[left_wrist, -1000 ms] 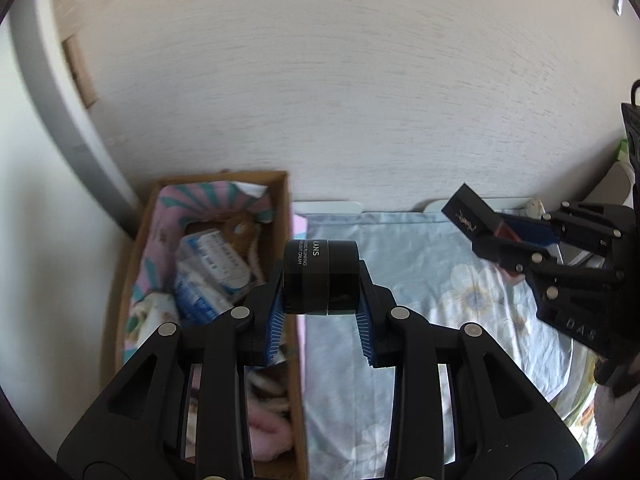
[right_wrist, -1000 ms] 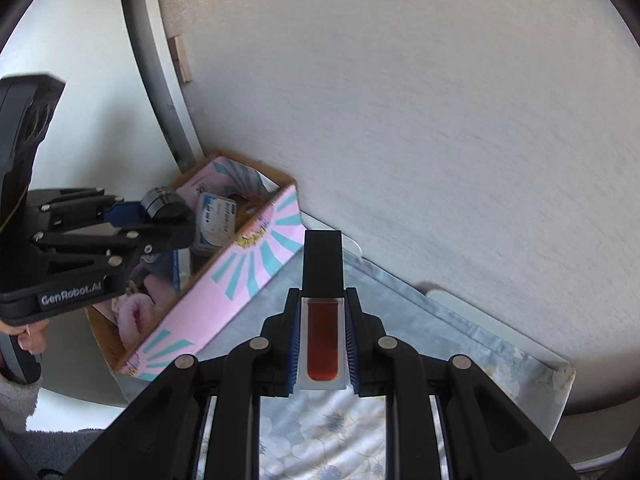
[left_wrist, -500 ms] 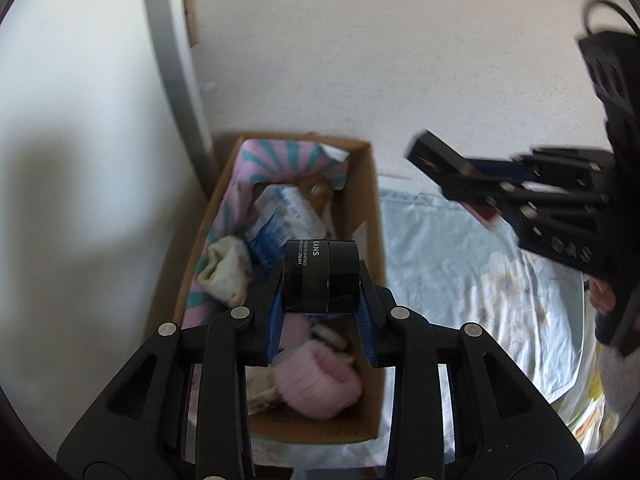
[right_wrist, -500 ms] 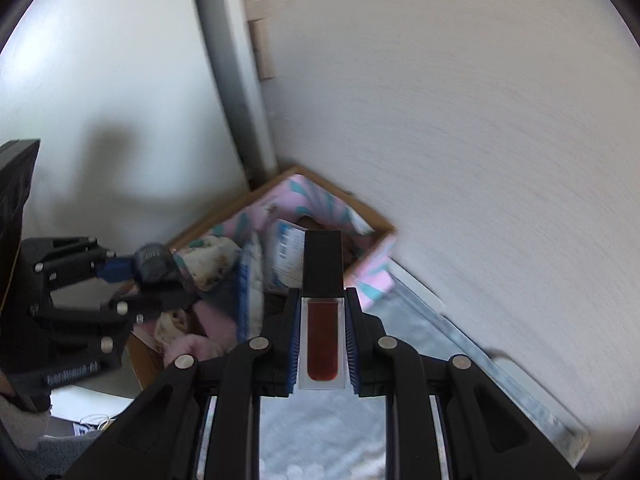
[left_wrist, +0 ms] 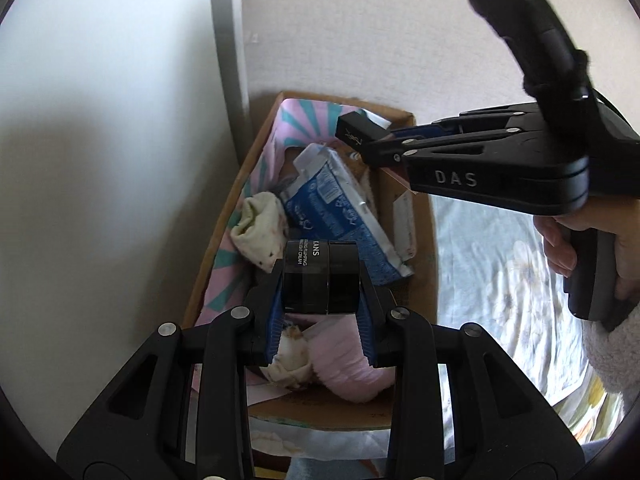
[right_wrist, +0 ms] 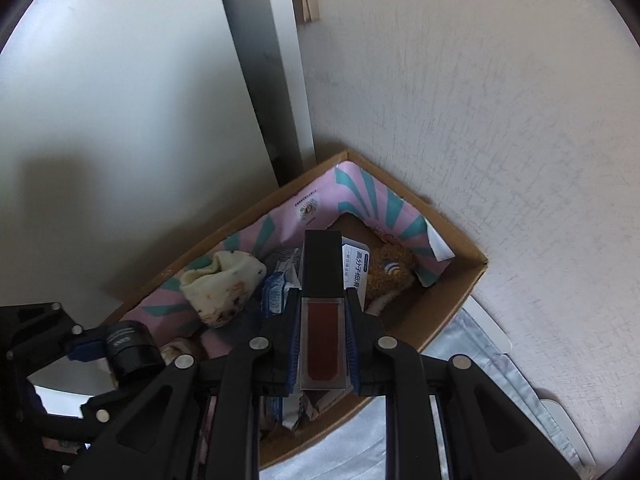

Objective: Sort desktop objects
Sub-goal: 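Lower the cap and lipstick into the box, opening both tools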

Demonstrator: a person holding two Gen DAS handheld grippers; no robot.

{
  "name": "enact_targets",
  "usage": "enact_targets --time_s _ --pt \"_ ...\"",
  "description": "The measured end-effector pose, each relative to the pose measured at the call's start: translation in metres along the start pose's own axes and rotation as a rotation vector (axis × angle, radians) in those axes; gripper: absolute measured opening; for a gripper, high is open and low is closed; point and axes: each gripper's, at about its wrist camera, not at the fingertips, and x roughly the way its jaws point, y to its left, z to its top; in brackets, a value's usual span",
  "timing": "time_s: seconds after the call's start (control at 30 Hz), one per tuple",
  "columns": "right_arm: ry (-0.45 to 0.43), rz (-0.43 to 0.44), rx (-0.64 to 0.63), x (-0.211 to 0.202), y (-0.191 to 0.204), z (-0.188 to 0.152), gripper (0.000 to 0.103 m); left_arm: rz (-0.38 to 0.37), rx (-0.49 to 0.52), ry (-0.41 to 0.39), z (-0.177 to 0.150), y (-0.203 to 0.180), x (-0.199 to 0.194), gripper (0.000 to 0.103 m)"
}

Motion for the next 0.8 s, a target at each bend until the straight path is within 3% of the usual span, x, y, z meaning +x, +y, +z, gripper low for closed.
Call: enact_targets --time_s 0.5,0.53,0.57,0.63,0.67,0.8 --pt "0.032 0.009 0.047 0.018 -0.009 0.008 0.019 -0.017 0.045 0.023 0.001 -0.004 0.013 0.028" --pt "0.018 0.015 0.048 0.017 -0.008 0.008 0.029 -0.015 0.035 0.027 0.002 -0.004 0.014 0.029" --pt "0.003 0.019 0.051 0.015 -0.008 0.008 0.060 -0.011 0.021 0.031 0.002 -0.003 0.014 0.036" --pt "-0.035 0.008 0.067 0.011 -0.009 0.010 0.103 -0.008 -0.004 0.017 0.003 -0.002 0.014 0.092" --pt "-0.056 -0.005 0.079 0.007 -0.010 0.011 0.103 -0.008 -0.011 0.008 0.004 -0.001 0.014 0.102" --pt "-0.058 -0.038 0.119 0.003 -0.015 0.014 0.103 -0.018 -0.022 -0.006 0.004 0.002 0.014 0.103"
